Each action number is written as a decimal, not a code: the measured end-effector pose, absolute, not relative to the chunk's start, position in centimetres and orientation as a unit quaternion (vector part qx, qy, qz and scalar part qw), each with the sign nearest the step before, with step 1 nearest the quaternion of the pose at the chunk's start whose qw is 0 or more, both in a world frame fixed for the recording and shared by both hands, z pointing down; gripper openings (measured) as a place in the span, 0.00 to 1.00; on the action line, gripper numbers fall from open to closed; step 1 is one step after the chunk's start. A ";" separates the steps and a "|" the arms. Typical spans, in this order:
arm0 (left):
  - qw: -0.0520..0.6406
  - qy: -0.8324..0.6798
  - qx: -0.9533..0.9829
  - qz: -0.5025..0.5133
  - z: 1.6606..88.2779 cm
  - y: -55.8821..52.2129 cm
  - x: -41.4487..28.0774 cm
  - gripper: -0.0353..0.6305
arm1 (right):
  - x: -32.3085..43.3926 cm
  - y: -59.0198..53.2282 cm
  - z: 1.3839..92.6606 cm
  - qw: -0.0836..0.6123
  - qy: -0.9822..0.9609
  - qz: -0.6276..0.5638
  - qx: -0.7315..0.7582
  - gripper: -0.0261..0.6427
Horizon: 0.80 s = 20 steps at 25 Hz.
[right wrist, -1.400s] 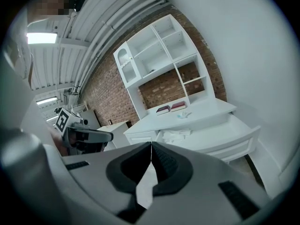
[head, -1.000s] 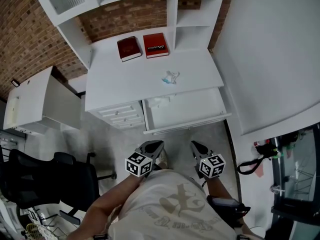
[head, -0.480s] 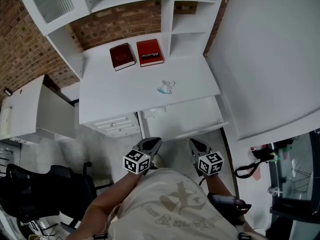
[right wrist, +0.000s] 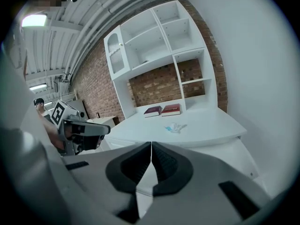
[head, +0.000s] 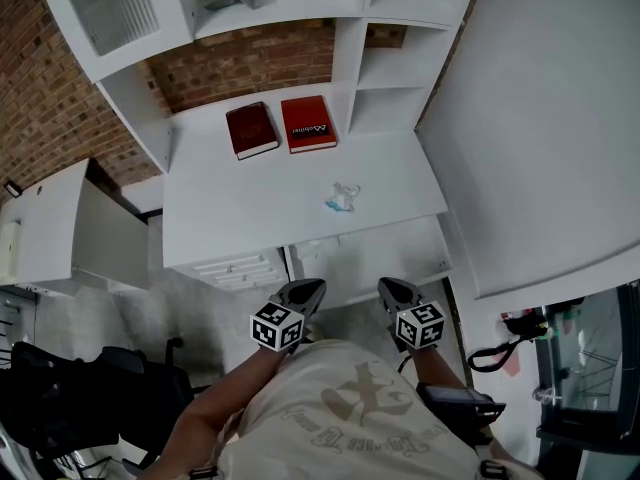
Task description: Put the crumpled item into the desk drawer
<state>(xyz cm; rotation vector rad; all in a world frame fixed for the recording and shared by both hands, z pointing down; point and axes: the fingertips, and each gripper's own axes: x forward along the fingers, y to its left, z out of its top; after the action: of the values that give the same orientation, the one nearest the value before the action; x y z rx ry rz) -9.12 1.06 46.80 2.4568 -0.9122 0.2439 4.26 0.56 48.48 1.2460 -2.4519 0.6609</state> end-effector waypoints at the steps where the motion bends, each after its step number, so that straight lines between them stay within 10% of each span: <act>1: 0.252 -0.336 0.903 0.089 46.8 0.8 -9.4 0.09 | 4.0 0.2 48.4 0.158 -0.857 0.230 0.434 0.07; 20: 0.258 -0.364 0.892 0.079 47.1 -4.1 -13.1 0.09 | 2.7 -7.6 48.4 0.177 -0.856 0.207 0.439 0.07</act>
<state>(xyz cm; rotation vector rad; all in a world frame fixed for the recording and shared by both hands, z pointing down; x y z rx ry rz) -13.11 -4.13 47.06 2.4187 -0.9860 0.2140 2.70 -7.56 48.38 1.2426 -2.4240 0.5853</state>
